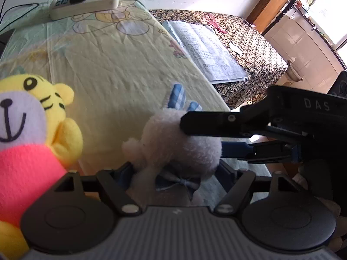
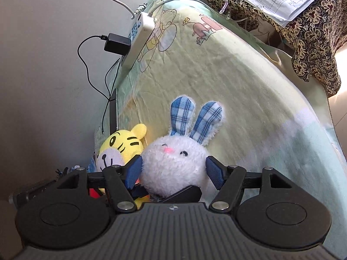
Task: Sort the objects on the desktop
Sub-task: 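Close both grippers on the white plaid-eared bunny, then lift the white bunny and carry it over the red box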
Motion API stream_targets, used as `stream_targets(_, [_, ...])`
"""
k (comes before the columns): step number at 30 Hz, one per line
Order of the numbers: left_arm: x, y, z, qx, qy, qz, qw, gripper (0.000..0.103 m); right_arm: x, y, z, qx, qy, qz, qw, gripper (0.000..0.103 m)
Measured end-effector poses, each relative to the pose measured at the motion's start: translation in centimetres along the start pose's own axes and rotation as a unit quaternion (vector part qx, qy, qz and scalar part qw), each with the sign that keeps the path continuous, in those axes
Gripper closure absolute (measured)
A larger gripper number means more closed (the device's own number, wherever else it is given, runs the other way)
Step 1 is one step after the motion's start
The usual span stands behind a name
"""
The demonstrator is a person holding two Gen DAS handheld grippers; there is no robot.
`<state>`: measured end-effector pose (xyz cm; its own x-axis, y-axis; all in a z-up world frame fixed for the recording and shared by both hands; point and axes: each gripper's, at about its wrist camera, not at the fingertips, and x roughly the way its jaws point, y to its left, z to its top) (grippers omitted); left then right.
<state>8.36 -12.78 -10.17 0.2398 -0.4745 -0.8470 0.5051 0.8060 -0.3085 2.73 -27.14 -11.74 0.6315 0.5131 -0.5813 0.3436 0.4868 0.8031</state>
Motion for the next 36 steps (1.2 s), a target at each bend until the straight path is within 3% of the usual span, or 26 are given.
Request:
stream_targets(8, [-3.0, -0.8, -0.7, 0.004, -0.040, 0.010, 0.9991, 0.032, -0.9, 2.0, -0.8, -0.038, -0.006, 0.007, 0.999, 0.040])
stream_targets(20, [-12.6, -2.2, -3.2, 0.026, -0.166, 0.038, 0.9850, 0.032, -4.8, 7.8, -4.2, -0.109, -0.051, 0.085, 0.989, 0.040])
stream_targets(27, [-19.1, 1.9, -6.1, -0.013, -0.223, 0.067, 0.9724, 0.032, -2.7, 12.8, -7.5, -0.159, -0.024, 0.135, 0.978, 0.040])
stream_targets(36, [-27.7, 9.9, -10.7, -0.052, -0.268, 0.115, 0.9550, 0.032, 3.2, 21.3, -13.3, -0.217, 0.013, 0.175, 0.960, 0.040])
